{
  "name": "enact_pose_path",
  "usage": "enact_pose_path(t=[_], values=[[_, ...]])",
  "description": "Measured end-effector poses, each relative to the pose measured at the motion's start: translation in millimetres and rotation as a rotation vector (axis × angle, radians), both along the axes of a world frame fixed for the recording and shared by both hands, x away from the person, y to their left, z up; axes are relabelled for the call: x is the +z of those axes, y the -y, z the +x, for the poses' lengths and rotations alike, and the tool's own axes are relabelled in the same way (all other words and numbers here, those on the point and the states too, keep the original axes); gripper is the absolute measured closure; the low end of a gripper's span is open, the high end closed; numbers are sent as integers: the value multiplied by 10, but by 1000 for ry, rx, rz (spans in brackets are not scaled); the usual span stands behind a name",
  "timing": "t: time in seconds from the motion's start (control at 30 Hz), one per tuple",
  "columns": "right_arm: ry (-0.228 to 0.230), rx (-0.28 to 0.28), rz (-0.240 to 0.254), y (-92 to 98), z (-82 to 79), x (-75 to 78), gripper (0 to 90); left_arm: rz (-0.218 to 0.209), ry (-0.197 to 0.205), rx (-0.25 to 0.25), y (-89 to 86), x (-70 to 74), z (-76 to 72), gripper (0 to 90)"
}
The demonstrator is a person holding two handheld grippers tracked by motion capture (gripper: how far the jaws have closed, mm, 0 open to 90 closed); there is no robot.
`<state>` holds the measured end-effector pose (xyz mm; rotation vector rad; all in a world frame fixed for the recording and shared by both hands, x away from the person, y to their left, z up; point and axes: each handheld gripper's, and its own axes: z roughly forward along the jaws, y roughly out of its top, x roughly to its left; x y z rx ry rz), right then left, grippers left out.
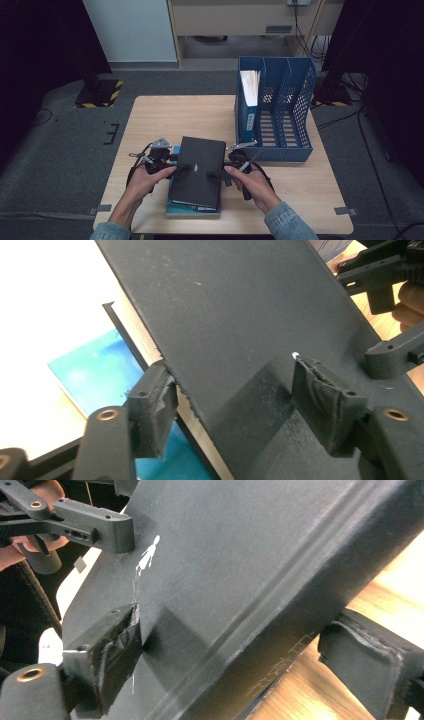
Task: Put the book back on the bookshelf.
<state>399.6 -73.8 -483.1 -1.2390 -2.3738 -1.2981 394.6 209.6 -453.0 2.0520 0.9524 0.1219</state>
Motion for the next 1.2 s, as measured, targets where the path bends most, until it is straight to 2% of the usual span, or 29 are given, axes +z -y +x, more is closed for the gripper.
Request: enact_pose_path(t=[0.07, 0.2, 0.3, 0.43, 0.63, 0.7, 0.83, 1.0, 1.2], values=[[12, 5, -21, -9, 3, 58, 138, 8, 17, -3, -5, 48, 4, 380], [35, 7, -52, -19, 18, 201, 186, -7, 35, 11, -53, 139, 18, 442], [50, 6, -66, -47, 39, 281, 214, 6, 46, 18, -84, 209, 28, 467], [54, -3, -73, -85, 75, 354, 242, 2, 58, 34, -139, 267, 27, 506], [78, 0, -95, -155, 122, 429, 252, -5, 62, 52, -199, 302, 42, 529], [99, 6, -100, -171, 126, 448, 258, -2, 66, 52, -209, 324, 35, 542], [96, 6, -89, -161, 128, 474, 279, 14, 79, 47, -215, 366, 21, 554], [126, -8, -86, -168, 142, 517, 298, 17, 108, 51, -217, 405, 35, 565], [155, 3, -112, -187, 135, 608, 315, 16, 124, 58, -237, 459, 37, 578]])
